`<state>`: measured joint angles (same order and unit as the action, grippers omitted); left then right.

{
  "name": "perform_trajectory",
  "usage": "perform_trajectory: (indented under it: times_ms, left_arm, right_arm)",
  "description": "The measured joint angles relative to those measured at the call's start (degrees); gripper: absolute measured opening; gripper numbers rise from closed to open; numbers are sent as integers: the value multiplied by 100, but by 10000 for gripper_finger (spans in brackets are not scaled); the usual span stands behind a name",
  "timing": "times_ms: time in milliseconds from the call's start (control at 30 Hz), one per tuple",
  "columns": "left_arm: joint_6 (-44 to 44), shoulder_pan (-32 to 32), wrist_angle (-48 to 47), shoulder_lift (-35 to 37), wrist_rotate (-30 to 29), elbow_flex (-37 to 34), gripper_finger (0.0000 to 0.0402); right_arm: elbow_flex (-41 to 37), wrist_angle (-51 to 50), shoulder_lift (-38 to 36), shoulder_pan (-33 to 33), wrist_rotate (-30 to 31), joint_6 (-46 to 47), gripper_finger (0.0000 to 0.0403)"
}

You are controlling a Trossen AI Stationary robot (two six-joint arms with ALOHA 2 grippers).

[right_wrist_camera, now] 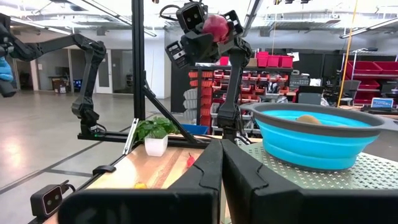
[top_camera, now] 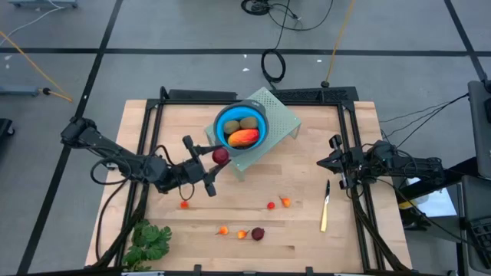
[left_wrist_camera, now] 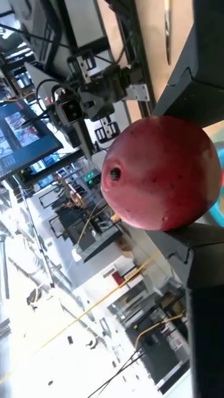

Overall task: Pick & Place Fruit
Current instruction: Put the left red pomegranate into the blue strainer bowl on the shelf

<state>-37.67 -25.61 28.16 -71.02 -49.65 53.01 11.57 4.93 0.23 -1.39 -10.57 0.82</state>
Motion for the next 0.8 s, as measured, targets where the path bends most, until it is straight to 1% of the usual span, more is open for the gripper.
perform_trajectory:
  times_ms: [100,267,533,600,700,800]
  left_arm:
    - [488,2,-1,0,0,0,198]
    - [1869,78,2,0,2,0,198]
    - [3379,530,2,0,4,0,198]
    - [3543,653,0,0,9,0,198]
    - [3543,803,-2,0,14,0,198]
    - [3613,954,-8,0,187,0,198]
  right_arm:
    - [0,0,0,-2,-2,-2,0]
    - [0,0,0,-1,0,0,0]
    - [0,0,0,0,0,0,0]
    - [0,0,0,0,0,0,0]
    - [0,0,0,0,0,0,0]
    - [0,0,0,0,0,0,0]
